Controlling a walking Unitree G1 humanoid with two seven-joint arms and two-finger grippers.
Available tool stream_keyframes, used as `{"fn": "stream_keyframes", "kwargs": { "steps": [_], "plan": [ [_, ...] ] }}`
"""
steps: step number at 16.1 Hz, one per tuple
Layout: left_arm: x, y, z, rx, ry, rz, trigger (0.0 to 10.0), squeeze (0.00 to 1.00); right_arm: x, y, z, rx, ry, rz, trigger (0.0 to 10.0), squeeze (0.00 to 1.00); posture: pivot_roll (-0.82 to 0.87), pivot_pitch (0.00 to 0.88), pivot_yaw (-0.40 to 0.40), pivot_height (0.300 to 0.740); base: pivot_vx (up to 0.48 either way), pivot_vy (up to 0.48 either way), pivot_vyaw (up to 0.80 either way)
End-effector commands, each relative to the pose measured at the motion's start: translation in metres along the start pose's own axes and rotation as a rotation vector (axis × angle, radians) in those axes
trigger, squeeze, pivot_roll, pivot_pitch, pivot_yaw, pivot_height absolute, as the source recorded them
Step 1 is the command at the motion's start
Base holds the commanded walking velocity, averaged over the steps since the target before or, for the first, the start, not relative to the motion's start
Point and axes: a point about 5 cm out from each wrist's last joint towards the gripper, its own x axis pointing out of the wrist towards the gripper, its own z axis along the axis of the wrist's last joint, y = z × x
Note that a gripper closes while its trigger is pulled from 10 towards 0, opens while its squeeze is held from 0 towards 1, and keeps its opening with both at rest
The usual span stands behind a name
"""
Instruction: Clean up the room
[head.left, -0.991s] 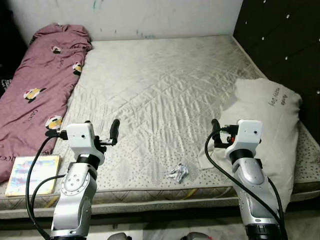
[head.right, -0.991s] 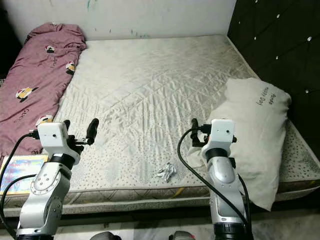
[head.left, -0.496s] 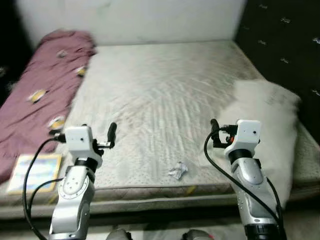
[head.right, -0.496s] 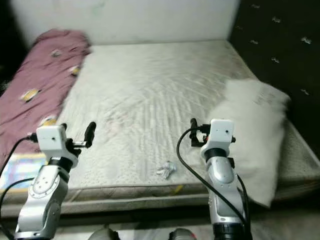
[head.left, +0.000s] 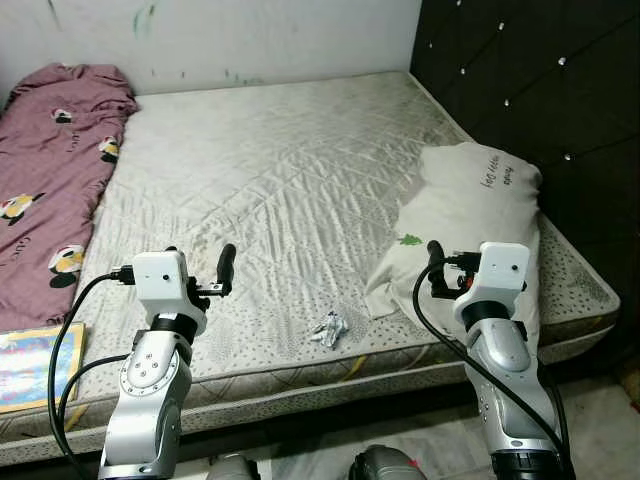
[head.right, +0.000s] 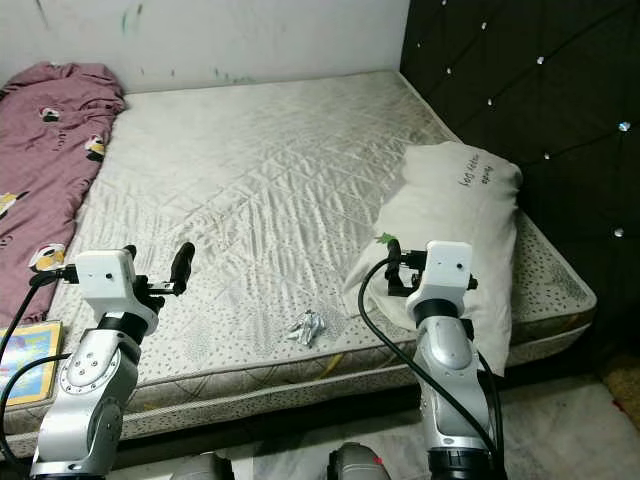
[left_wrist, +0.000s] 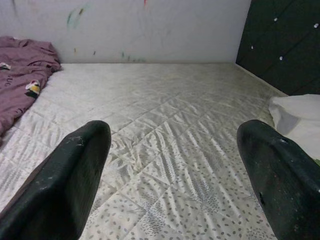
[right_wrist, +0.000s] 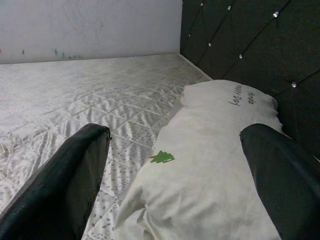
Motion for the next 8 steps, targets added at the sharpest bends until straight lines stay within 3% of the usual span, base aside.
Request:
{"fn": "stream_keyframes", "kwargs": {
  "steps": [1, 5, 8],
  "plan": [
    [0.0005, 0.0032, 0.0005, 0.002, 0.002, 0.011, 10.0, 0.0, 0.0013, 0.0035, 0.0015, 0.002, -0.005, 0.017, 10.0, 0.0, -0.06, 0.0, 0.032, 0.692, 0.0, 0.0, 0.0],
    [0.0019, 0.0051, 0.0029, 0.008, -0.007, 0.025, 10.0, 0.0, 0.0031, 0.0073, 0.0037, 0.004, -0.016, 0.034, 10.0, 0.0, -0.06, 0.0, 0.035, 0.679, 0.0, 0.0, 0.0],
    [0.0059, 0.006, 0.006, 0.019, -0.019, 0.041, 10.0, 0.0, 0.0079, 0.011, 0.0077, 0.008, -0.026, 0.052, 10.0, 0.0, -0.05, 0.0, 0.027, 0.634, 0.0, 0.0, 0.0]
  ]
}}
